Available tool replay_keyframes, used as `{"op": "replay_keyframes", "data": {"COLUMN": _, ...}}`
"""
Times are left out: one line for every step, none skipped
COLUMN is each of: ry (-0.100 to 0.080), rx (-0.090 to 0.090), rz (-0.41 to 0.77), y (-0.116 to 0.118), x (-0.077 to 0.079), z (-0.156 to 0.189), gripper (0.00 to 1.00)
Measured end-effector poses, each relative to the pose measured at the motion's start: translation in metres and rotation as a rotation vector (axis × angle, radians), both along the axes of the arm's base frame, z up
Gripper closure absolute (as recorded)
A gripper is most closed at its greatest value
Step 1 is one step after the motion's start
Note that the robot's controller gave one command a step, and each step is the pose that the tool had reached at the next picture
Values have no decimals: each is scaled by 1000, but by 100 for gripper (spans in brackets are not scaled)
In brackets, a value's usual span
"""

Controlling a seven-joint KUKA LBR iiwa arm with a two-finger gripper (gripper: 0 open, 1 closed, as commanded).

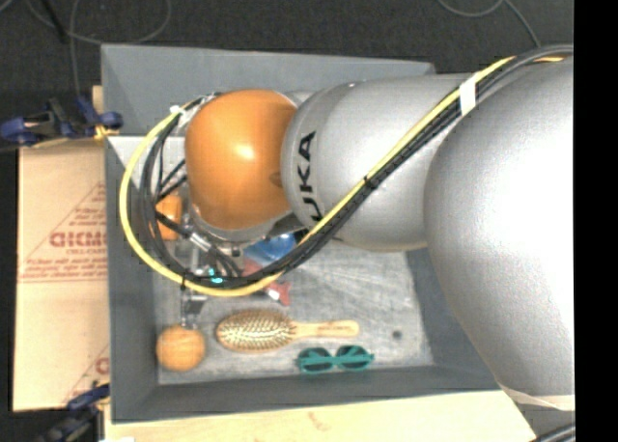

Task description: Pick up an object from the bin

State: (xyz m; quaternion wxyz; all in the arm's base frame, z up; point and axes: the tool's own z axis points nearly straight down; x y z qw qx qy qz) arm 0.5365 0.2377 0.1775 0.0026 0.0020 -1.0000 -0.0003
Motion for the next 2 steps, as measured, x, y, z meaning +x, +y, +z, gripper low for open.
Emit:
{"op": "replay_keyframes", "data": {"ry": -7, "rx": 2, "rz": -4, "y": -1, "x": 2, "z": 4, "gripper": 0}}
{"op": "replay_keyframes", "data": {"ry": -9, "rx": 0, "rz": 141, "y": -78, "x": -29, "z": -69, "gripper": 0}}
